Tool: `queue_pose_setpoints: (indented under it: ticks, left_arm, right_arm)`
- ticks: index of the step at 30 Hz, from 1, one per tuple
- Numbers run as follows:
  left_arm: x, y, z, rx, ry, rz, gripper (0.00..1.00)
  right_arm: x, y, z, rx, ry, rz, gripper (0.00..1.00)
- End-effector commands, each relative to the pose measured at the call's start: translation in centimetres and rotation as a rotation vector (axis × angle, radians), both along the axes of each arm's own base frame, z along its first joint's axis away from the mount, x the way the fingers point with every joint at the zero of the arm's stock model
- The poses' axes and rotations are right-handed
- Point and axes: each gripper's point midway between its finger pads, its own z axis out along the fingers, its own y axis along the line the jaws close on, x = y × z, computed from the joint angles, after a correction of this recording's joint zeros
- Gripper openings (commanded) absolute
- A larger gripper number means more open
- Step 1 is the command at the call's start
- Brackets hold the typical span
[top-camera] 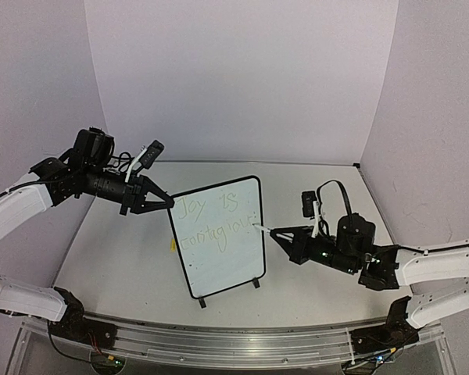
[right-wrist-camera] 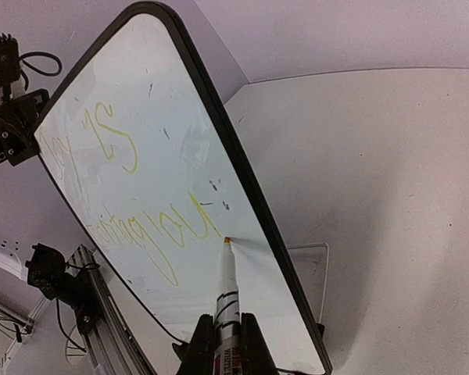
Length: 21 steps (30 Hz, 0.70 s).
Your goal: Write a sentence on the whiteboard
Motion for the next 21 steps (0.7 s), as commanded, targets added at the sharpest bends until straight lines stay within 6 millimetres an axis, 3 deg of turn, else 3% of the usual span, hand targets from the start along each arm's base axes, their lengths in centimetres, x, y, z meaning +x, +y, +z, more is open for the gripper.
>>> queue_pose_setpoints:
  ticks: [1,7,21]
  left_arm:
    - [-0.6,0.0,-0.6,0.010,0.029,-0.018,0.00]
    - [-0.6,0.0,-0.6,0.010,0.030,-0.017,0.00]
    - [-0.6,0.0,-0.6,0.011,0.029,-0.017,0.00]
  right_arm:
    - [0.7,-1.1,1.9,0.034,-0.040,-0.062,0.00]
    - [0.2,-1.1,4.2,0.073,-0.083,-0.036,0.00]
    - [1.2,-0.8,4.9,0.067,-0.129,-0.070,0.00]
